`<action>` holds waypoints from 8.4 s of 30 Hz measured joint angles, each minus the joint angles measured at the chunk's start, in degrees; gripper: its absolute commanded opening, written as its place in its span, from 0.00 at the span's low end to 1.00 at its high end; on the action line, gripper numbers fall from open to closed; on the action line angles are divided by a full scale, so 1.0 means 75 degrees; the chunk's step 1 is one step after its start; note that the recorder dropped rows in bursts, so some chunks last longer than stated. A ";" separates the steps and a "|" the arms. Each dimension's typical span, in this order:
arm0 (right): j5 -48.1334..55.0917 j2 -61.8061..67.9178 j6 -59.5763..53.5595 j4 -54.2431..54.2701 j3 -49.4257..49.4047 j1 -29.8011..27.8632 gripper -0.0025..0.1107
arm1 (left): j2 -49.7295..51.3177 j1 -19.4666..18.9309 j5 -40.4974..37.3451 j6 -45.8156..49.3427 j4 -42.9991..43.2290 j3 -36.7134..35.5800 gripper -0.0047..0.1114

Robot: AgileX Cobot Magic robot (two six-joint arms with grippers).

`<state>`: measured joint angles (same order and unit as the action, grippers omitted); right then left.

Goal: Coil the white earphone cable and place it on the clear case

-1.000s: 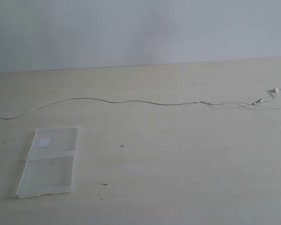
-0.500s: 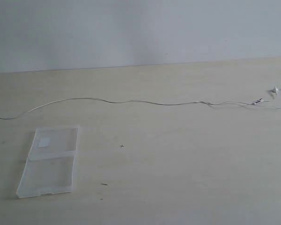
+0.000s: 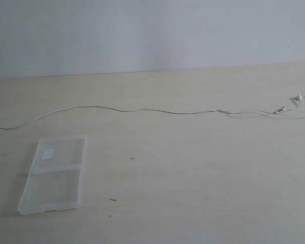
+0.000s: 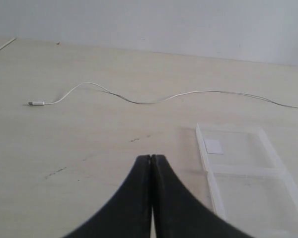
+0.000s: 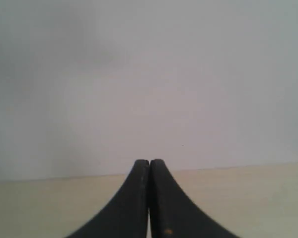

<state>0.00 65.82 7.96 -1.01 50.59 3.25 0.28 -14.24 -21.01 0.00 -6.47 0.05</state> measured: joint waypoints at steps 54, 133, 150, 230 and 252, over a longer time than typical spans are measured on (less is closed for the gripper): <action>0.6633 1.0138 -1.0078 0.3321 0.9455 0.2409 0.15 | 0.0000 0.0000 0.0000 0.0000 0.0000 -0.0003 0.04; 0.7194 0.8735 -0.7316 0.2975 0.9529 0.2400 0.02 | 0.0000 0.0000 0.0000 0.0000 0.0000 -0.0003 0.04; 0.5978 1.0445 -0.7745 0.2713 0.9529 0.2400 0.42 | 0.0000 0.0000 0.0000 0.0000 0.0000 -0.0003 0.04; 0.6343 0.5628 -0.8124 0.6054 0.5773 0.2391 0.02 | 0.0000 0.0000 0.0000 0.0000 0.0000 -0.0003 0.04; 0.5827 0.2432 -1.2428 1.1585 0.3860 0.2391 0.02 | 0.0000 0.0000 0.0481 0.1039 0.0014 -0.0003 0.04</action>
<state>43.70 84.06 -85.24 85.88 79.54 21.18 0.28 -14.24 -17.41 7.79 -6.36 0.02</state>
